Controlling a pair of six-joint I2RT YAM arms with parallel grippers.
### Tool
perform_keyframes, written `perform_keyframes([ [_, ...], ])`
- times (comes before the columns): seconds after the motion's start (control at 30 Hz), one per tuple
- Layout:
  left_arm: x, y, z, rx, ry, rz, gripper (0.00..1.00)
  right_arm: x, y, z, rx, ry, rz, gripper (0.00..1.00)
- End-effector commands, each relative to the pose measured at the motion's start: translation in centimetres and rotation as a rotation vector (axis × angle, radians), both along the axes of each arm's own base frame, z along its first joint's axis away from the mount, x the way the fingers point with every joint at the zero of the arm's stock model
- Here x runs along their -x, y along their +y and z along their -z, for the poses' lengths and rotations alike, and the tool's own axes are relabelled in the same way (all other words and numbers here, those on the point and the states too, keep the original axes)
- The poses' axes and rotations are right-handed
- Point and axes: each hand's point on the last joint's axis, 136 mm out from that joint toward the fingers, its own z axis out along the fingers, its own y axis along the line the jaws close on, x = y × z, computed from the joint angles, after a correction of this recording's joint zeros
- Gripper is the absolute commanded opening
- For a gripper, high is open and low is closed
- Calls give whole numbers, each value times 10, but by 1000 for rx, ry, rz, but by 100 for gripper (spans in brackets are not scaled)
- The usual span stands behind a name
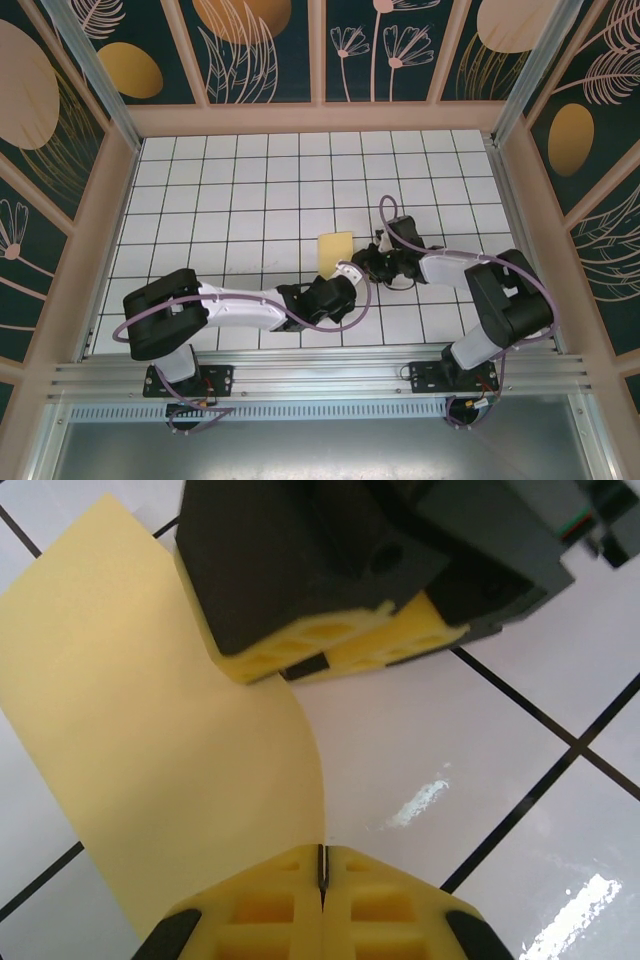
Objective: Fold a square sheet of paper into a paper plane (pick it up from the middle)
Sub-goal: Third fold the triangle at the center of the table.
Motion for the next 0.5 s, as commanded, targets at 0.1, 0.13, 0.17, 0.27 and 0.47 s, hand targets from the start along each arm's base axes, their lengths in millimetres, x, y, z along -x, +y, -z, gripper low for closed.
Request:
perform_keyframes([
  [0.1,10,-4,-7,99,51,34,0,-27,-17,-38,108,-153,24,32],
  [0.13,11,-4,-5,104,60,35,0,-29,-12,-42,86,-167,5,27],
  [0.17,11,-4,-6,108,65,39,0,-31,-7,-45,62,-173,-16,24],
  [0.27,9,-3,-6,122,74,33,0,-37,7,-42,21,-151,-66,12],
  [0.47,4,2,-8,166,106,29,0,-42,35,-23,-7,-109,-191,6],
])
